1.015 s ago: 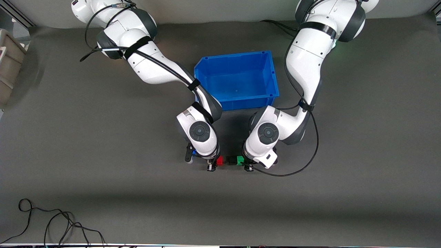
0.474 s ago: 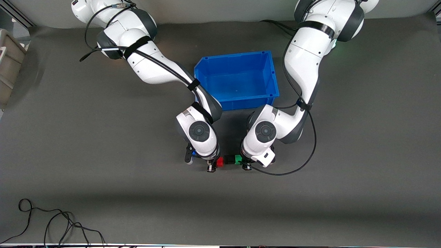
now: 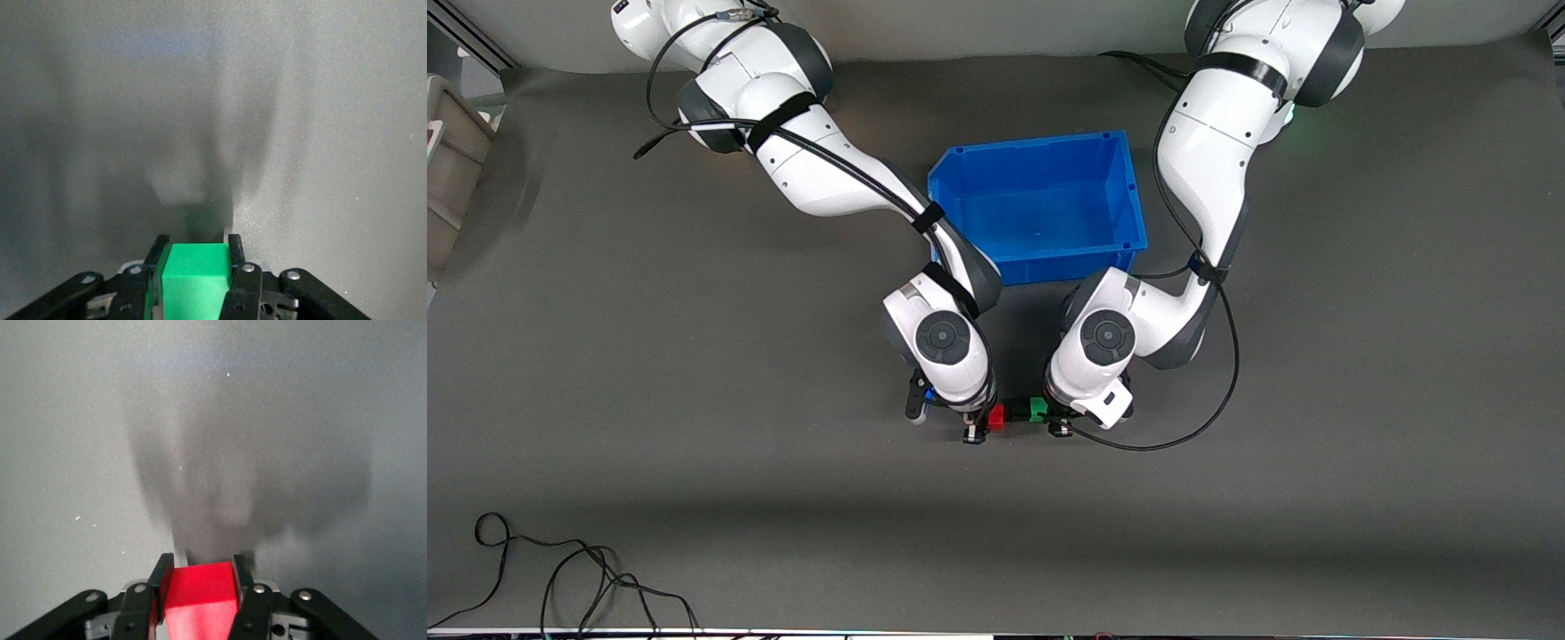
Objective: Attach green and red cubes to black cube
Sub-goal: 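Press the red and green cubes against the black cube with both grippers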
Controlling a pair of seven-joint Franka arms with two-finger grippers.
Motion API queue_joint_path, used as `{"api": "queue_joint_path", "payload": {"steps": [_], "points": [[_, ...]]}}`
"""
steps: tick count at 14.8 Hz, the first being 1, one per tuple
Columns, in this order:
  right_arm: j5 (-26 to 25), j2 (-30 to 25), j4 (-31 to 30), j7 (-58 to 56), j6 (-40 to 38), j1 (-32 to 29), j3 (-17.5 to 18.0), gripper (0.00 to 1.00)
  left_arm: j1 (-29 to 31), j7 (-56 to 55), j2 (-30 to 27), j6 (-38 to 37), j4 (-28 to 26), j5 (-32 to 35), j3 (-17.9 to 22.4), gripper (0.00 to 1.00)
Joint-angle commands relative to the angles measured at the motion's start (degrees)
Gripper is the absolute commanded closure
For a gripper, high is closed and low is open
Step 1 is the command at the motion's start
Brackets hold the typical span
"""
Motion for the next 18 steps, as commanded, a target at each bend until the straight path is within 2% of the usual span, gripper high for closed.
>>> {"api": "queue_joint_path", "payload": {"steps": [1,10,13,14,15,16,17,18], "points": [[-1.93,0.33,0.96,2.11,-0.79,0.54,0.07,1.00,-0.91,-1.76,-0.15,0.24,0.13,0.62,0.91,1.00],[-2.11,-0.47,0.52,1.84,-2.55,0.63,0.07,1.00,-1.00,-2.90,-0.14,0.24,0.22,0.70,1.00,0.98],[-2.02,-0.82,0.52,1.93,-2.73,1.16,0.16,1.00,-0.91,-2.90,-0.14,0.24,0.39,0.70,1.00,0.81],[-2.02,-0.91,0.52,1.93,-3.34,1.33,0.16,1.00,-0.91,-2.90,-0.14,0.24,0.48,0.70,1.00,0.79],[-2.02,-0.99,0.52,1.93,-3.60,1.34,0.16,1.00,-0.91,-2.90,-0.14,0.24,0.48,0.70,1.00,0.74],[-2.02,-0.99,0.52,1.93,-3.78,1.42,0.16,1.00,-0.91,-2.90,-0.14,0.24,0.48,0.79,1.00,0.63],[-2.02,-1.08,0.52,1.93,-3.95,1.42,0.16,1.00,-0.91,-2.90,-0.14,0.24,0.48,0.97,1.09,0.46],[-2.02,-1.08,0.52,1.93,-3.96,1.42,0.16,1.00,-0.91,-2.90,-0.14,0.24,0.48,1.06,1.09,0.20]]}}
